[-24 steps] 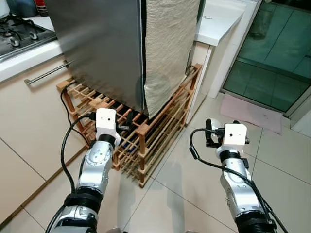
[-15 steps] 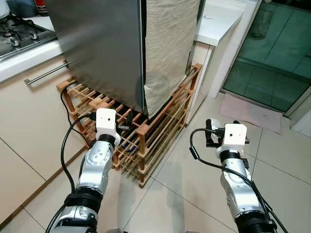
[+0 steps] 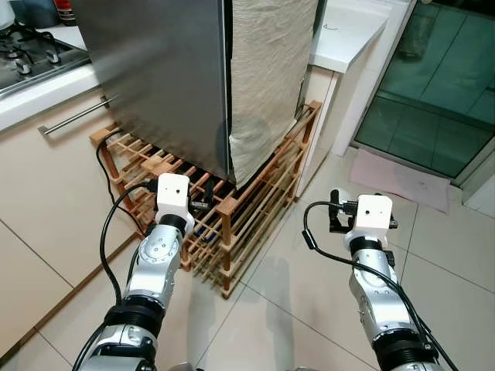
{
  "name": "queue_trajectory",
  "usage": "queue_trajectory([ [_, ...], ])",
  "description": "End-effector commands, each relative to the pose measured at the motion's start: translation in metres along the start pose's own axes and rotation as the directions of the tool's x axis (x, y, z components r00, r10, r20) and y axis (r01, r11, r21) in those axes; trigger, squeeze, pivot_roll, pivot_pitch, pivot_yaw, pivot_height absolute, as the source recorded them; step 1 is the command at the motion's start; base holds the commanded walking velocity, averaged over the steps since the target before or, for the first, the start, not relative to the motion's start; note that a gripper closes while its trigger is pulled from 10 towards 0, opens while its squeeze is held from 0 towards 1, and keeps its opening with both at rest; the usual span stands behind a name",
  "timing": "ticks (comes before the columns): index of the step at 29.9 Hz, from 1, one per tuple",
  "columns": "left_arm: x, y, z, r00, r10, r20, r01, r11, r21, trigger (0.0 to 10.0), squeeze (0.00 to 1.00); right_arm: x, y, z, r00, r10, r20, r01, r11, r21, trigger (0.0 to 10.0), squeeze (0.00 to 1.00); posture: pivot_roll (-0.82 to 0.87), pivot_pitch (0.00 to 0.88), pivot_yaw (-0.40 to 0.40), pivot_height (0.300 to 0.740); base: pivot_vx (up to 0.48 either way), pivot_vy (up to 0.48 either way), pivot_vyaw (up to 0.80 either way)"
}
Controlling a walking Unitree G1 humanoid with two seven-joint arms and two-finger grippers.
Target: Restocking fridge
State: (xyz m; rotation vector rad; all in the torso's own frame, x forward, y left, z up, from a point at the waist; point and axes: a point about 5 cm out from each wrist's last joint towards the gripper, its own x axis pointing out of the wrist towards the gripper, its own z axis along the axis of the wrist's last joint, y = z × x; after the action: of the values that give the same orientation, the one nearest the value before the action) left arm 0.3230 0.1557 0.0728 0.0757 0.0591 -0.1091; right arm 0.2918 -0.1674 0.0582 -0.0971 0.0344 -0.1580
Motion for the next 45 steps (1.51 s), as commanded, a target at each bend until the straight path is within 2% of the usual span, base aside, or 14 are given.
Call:
queue_trajectory([
  [1,0.004,-0.002,0.005,1.000,-0.011,0.017,0.011,1.000,0.014,10.0,0.00,0.003,-0.005,0.001,1.000,-0.019,-0.004,0.019,1.000,-0.009,10.0,0.00,-0.07,0.000,-0.015,0.740,0.000,0.000,0.00],
  [9,0.006,-0.003,0.008,0.999,-0.015,0.029,0.015,1.000,0.014,10.0,0.00,0.002,-0.005,0.002,1.000,-0.022,0.007,0.022,1.000,0.004,10.0,0.00,-0.07,0.000,-0.014,0.740,0.000,0.000,0.00],
  [15,0.007,-0.002,0.015,0.998,-0.017,0.057,0.017,1.000,0.006,10.0,0.00,0.003,-0.003,0.014,0.997,-0.024,0.070,0.026,0.999,-0.025,10.0,0.00,-0.07,0.000,-0.011,0.740,0.000,0.000,0.00],
  [24,0.007,0.005,0.017,0.998,-0.022,0.059,0.021,0.999,0.024,10.0,0.00,0.000,-0.006,0.012,0.998,-0.027,0.056,0.029,0.999,-0.029,10.0,0.00,-0.07,0.000,-0.008,0.740,0.000,0.000,0.00],
  [30,-0.002,0.003,0.024,0.994,-0.059,0.096,0.059,0.998,0.000,10.0,0.00,-0.007,-0.011,0.017,0.997,-0.036,0.074,0.038,0.999,-0.021,10.0,0.00,-0.07,0.000,-0.002,0.740,0.000,0.000,0.00],
  [35,-0.021,0.013,0.032,0.987,-0.081,0.137,0.082,0.997,-0.001,10.0,0.00,-0.028,-0.012,0.024,0.995,-0.001,0.098,0.003,1.000,-0.020,10.0,0.00,-0.08,0.000,-0.007,0.740,0.000,0.000,0.00],
  [38,-0.025,0.013,0.032,0.986,-0.091,0.140,0.091,0.996,0.002,10.0,0.00,-0.031,-0.014,0.024,0.995,0.002,0.098,0.000,1.000,-0.024,10.0,0.00,-0.08,0.000,-0.010,0.740,0.000,0.000,0.00],
  [40,-0.025,0.009,0.031,0.986,-0.095,0.137,0.096,0.995,-0.003,10.0,0.00,-0.030,-0.017,0.023,0.996,-0.006,0.094,0.008,1.000,-0.028,10.0,0.00,-0.07,0.000,-0.012,0.740,0.000,0.000,0.00],
  [45,-0.027,-0.001,0.047,0.972,-0.139,0.187,0.144,0.990,-0.011,10.0,0.00,-0.034,-0.015,0.040,0.988,0.010,0.152,-0.002,0.999,-0.049,10.0,0.00,-0.08,0.000,-0.014,0.740,0.000,0.000,0.00],
])
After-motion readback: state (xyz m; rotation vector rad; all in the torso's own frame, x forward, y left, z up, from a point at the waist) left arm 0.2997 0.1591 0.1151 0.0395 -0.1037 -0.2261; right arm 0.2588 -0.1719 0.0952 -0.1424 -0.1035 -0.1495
